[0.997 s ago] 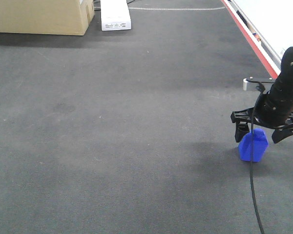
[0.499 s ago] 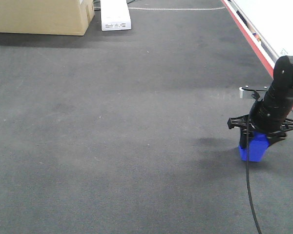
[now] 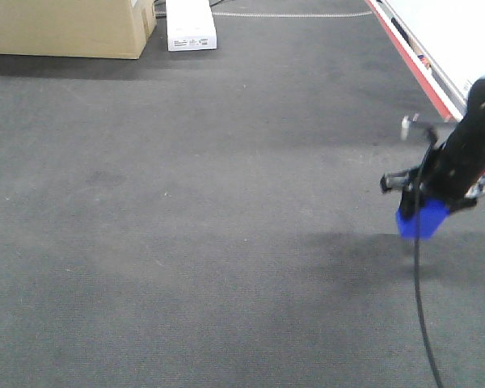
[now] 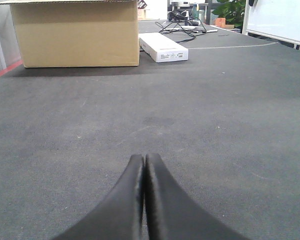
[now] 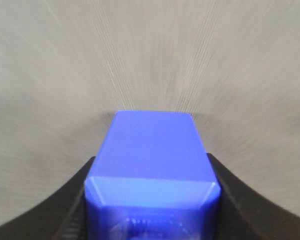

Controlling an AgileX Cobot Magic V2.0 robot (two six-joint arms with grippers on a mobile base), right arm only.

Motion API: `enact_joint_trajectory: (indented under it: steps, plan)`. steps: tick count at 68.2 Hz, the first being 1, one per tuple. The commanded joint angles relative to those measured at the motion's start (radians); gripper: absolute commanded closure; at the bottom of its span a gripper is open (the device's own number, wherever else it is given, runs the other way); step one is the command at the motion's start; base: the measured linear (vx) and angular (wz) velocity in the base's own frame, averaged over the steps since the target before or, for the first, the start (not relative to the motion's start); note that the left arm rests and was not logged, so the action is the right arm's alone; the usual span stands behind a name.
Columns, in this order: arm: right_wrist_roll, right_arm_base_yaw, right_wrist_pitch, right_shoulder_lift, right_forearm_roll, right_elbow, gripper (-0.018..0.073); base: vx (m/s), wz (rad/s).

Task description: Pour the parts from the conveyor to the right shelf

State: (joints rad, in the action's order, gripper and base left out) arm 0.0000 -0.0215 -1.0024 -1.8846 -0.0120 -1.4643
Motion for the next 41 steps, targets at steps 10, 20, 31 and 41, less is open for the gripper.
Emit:
enact_joint_trajectory:
  steps: [10,20,31,41]
  plan:
    - [-0.014,-0.006,0.220,0.262,-0.005,0.166,0.0565,0.00,0.00]
    - [-0.019,-0.006,0.402,0.445,-0.007,0.389,0.0565,0.00,0.00]
    - [-0.047,-0.006,0.551,0.655,-0.007,0.596,0.0565,0.00,0.00]
    - [-0.046,-0.006,0.653,0.846,-0.008,0.750,0.0565,0.00,0.00]
